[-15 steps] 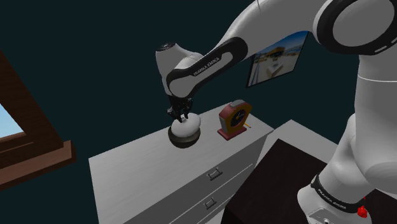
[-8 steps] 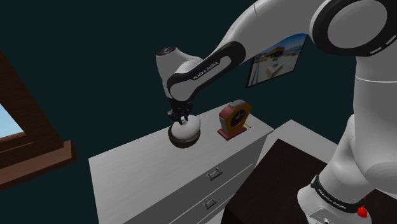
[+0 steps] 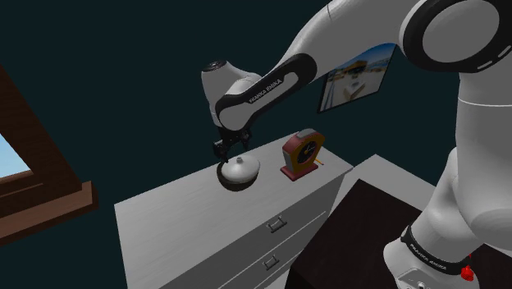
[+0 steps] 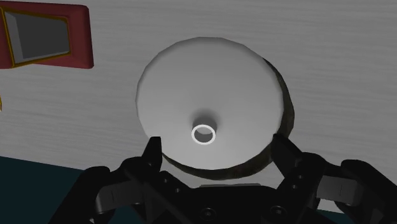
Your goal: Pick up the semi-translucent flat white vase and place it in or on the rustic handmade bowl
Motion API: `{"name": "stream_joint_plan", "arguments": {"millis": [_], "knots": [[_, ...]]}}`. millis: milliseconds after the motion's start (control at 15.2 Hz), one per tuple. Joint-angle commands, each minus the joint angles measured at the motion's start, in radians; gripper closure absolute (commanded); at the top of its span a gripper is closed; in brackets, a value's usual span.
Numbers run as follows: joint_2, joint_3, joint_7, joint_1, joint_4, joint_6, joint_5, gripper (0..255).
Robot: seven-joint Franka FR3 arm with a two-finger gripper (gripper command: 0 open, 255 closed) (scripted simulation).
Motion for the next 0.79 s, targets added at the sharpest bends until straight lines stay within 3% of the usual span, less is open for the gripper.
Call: {"name": "stream_joint_plan", "arguments": {"millis": [0,198,726], "knots": [[-0.016,0.003,-0.003,0.002,0.012,-0.028,0.004,0],[-0.056,0.010,-0.010,0.009,0.051,-0.108,0.016,0],[-0.056,0.010,-0.010,0.009,0.051,-0.108,0.016,0]]}}
